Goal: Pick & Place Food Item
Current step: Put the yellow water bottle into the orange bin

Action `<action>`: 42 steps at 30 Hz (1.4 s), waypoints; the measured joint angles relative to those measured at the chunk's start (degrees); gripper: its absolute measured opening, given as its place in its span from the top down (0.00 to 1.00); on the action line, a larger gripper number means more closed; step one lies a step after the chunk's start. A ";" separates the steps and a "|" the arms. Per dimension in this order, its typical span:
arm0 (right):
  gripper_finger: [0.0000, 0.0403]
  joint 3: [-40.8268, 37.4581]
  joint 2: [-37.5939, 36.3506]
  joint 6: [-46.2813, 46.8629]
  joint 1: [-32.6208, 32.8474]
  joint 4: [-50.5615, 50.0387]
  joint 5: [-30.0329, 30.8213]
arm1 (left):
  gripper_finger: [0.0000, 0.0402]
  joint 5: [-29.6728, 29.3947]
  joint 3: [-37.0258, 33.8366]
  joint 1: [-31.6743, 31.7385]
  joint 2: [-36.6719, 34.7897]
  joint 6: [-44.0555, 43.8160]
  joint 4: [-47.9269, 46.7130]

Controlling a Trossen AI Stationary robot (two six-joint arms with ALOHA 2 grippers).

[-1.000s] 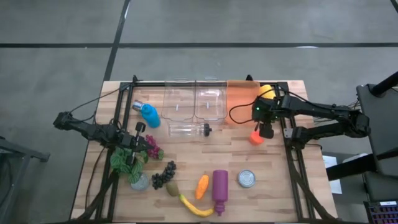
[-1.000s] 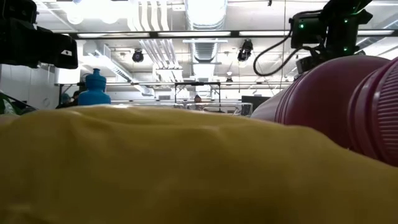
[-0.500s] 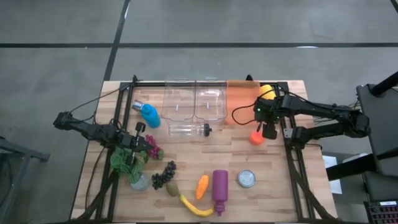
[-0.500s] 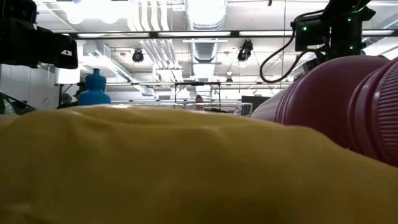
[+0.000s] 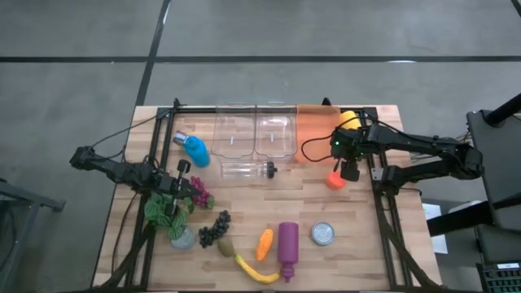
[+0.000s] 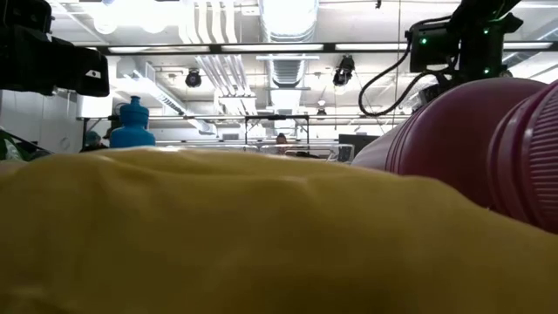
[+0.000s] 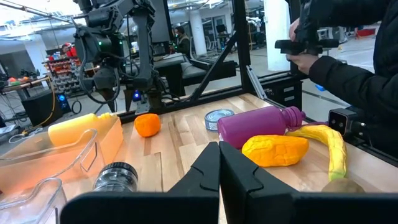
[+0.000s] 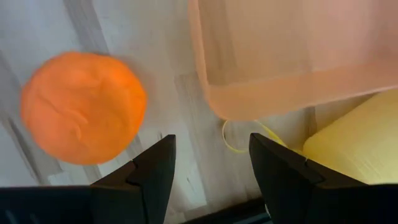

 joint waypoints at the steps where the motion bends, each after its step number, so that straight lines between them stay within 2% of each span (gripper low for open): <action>1: 0.50 -0.06 0.38 0.09 -0.11 -0.06 0.22 | 1.00 -0.01 -0.01 0.00 0.01 0.00 0.00; 3: 0.50 0.17 1.17 2.38 -0.12 -0.01 2.52 | 1.00 -0.01 0.00 0.00 0.01 0.00 -0.01; 5: 0.50 0.79 1.74 9.79 -0.14 1.06 3.98 | 1.00 0.00 -0.01 -0.01 0.01 0.00 -0.01; 7: 0.50 1.06 1.77 17.14 -0.17 0.88 4.42 | 1.00 0.00 -0.01 0.00 0.01 0.00 -0.01; 10: 0.50 0.89 1.24 21.79 -0.14 -0.90 4.45 | 1.00 -0.01 -0.01 0.01 0.01 0.00 -0.01; 12: 0.50 0.55 0.89 28.95 -0.14 -1.55 4.62 | 1.00 -0.01 0.01 -0.01 0.01 0.00 -0.01; 17: 0.50 -1.28 -0.72 54.26 -0.14 -1.92 8.59 | 1.00 0.01 -0.01 -0.01 0.01 0.00 0.00; 22: 0.50 -4.28 -2.86 65.85 -0.10 -0.25 8.91 | 1.00 0.01 -0.01 -0.01 0.01 0.00 -0.01; 27: 0.50 -8.47 -5.15 81.63 -0.07 0.49 8.96 | 1.00 0.01 -0.01 0.01 0.01 0.00 -0.01; 33: 0.50 -10.72 -6.98 85.02 -0.14 6.13 8.97 | 1.00 0.00 -0.01 0.00 -0.02 0.00 0.00; 42: 0.50 -14.56 -5.78 91.67 -0.10 10.03 9.04 | 1.00 0.01 -0.01 0.00 0.00 0.00 0.01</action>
